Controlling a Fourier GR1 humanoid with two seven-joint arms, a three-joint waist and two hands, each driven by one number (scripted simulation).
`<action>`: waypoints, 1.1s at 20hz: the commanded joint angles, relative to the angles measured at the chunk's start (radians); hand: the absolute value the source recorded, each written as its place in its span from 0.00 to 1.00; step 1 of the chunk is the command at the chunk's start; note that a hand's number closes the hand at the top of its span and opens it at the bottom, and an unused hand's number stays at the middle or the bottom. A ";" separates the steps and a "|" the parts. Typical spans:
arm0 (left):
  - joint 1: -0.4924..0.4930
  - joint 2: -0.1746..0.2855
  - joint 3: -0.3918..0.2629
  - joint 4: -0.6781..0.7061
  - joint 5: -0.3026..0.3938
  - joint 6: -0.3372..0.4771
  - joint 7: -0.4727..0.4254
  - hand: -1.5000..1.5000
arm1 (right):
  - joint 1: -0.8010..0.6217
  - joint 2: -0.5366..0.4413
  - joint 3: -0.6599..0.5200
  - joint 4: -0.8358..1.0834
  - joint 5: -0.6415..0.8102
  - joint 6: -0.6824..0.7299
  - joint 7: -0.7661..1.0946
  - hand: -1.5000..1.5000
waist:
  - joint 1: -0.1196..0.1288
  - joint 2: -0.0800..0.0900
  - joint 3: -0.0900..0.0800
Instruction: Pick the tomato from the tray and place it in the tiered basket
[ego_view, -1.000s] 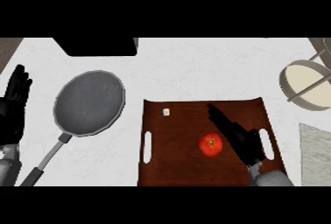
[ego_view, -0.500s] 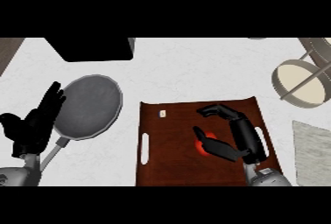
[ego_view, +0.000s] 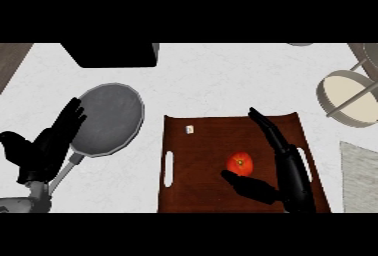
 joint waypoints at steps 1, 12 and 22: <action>-0.011 -0.010 -0.007 -0.008 -0.003 0.010 0.022 0.50 | 0.001 -0.163 0.010 -0.079 0.207 0.089 0.169 0.00 | -0.012 -0.003 -0.003; -0.014 -0.035 -0.026 -0.033 -0.010 0.016 0.039 0.50 | -0.128 -0.206 0.230 -0.312 0.208 0.776 0.758 0.00 | 0.026 0.006 -0.002; -0.023 -0.055 0.004 0.038 -0.042 -0.035 -0.025 0.50 | -0.217 0.041 0.264 -0.160 0.348 0.800 0.937 0.00 | 0.018 0.009 0.003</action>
